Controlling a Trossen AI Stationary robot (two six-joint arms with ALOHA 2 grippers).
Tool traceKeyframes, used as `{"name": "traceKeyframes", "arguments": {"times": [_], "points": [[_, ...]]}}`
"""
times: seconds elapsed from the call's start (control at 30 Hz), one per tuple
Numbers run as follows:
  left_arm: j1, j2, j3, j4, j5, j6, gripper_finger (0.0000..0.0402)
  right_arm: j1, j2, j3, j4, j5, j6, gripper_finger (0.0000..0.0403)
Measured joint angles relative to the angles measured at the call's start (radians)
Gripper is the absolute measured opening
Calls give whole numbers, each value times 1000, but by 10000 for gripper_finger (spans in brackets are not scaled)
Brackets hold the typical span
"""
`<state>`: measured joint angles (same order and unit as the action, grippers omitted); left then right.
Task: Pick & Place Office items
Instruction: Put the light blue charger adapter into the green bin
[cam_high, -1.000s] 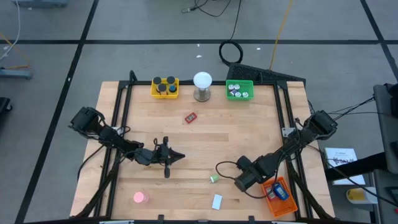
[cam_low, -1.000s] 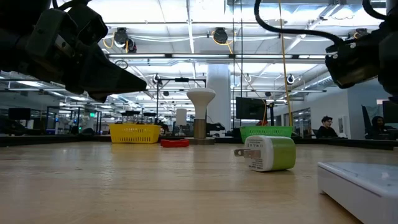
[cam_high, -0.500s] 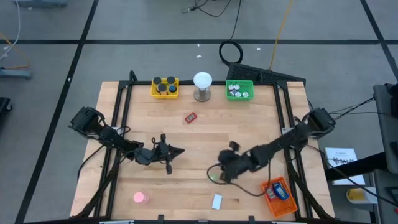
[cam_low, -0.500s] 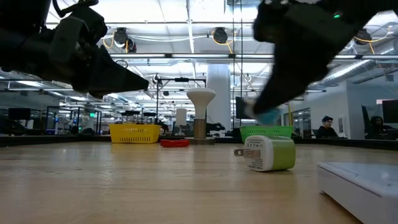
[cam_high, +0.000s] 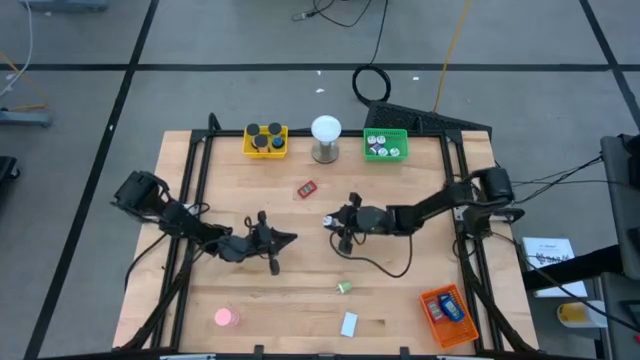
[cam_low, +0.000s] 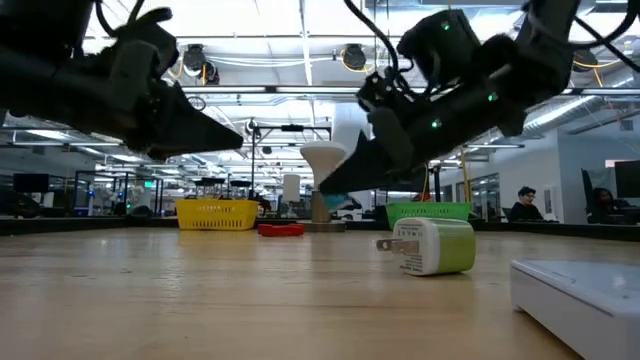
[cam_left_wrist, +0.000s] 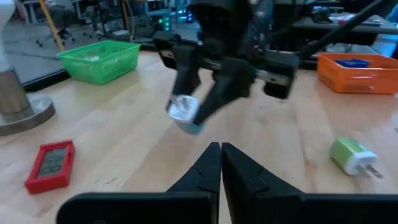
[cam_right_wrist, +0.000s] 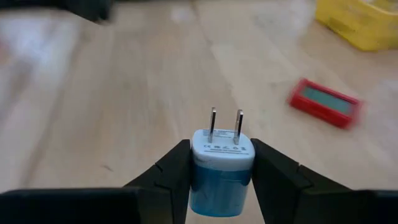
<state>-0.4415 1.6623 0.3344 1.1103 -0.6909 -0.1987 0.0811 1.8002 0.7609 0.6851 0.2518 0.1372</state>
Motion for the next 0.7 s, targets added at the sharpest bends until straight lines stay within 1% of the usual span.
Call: {"name": "traceKeyframes", "arguments": {"times": [0.07, 0.23, 0.37, 0.53, 0.7], "points": [[17, 0, 0, -14, -1, -22, 4, -13, 47, 10, 55, -45, -12, 127], [85, 0, 0, -73, -1, -103, 11, -16, 123, 8, 134, -46, -54, 127], [162, 1, 2, -147, 24, -153, 3, -15, 163, 15, 213, -48, -60, 128], [238, 1, 33, -196, 114, -151, 8, -15, 196, 20, 273, -100, -64, 128], [270, 4, 87, -279, 188, -146, 3, -14, 196, 30, 283, -99, -75, 128]]}}
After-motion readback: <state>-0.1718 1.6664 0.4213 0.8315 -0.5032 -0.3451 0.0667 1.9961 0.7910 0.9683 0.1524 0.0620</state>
